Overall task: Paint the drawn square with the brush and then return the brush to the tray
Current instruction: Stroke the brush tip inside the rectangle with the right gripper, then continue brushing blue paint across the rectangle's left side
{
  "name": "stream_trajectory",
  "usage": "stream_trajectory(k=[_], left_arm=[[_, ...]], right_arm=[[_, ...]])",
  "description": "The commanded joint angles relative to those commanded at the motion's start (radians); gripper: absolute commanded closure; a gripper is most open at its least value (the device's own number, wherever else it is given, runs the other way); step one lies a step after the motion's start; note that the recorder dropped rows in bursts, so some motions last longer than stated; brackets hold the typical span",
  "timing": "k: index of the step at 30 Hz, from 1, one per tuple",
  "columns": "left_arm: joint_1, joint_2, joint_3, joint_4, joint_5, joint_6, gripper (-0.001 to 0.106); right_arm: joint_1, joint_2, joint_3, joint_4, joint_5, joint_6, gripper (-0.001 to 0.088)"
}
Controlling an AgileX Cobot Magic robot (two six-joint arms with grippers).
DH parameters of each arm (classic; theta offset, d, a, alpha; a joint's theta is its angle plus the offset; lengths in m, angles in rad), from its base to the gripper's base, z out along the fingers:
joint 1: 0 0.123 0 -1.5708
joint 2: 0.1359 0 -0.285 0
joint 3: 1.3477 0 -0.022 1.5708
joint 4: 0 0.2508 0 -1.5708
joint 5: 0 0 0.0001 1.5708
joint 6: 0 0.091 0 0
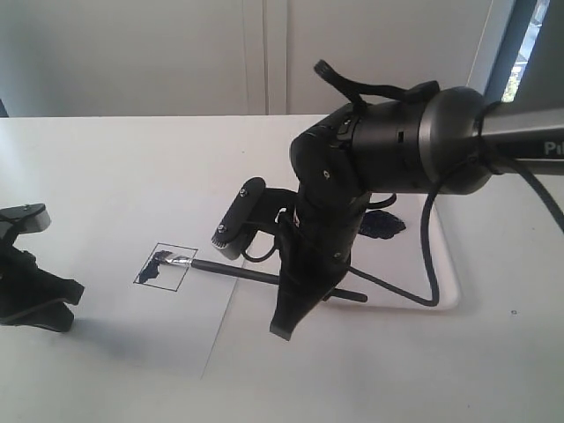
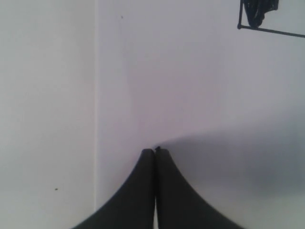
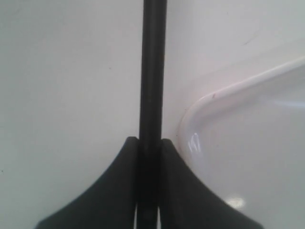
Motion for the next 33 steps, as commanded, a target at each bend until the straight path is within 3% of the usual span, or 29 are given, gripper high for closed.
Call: stream_trajectory(k=[7, 18, 33], left_arm=[[0.000, 0.000, 0.000, 0.000, 0.000, 0.000, 0.105], [0.000, 0.000, 0.000, 0.000, 0.005, 0.002, 0.105], [0.000, 0.000, 0.000, 0.000, 0.006, 0.004, 0.105]], right_arm=[[0.000, 0.000, 0.000, 0.064, 0.006, -0.060, 0.0868], [0.000, 0.001, 0.000, -0.031, -0.057, 0.016, 0.0868], [0.000, 0.025, -0.013, -0.064, -0.056, 0.079, 0.0868]])
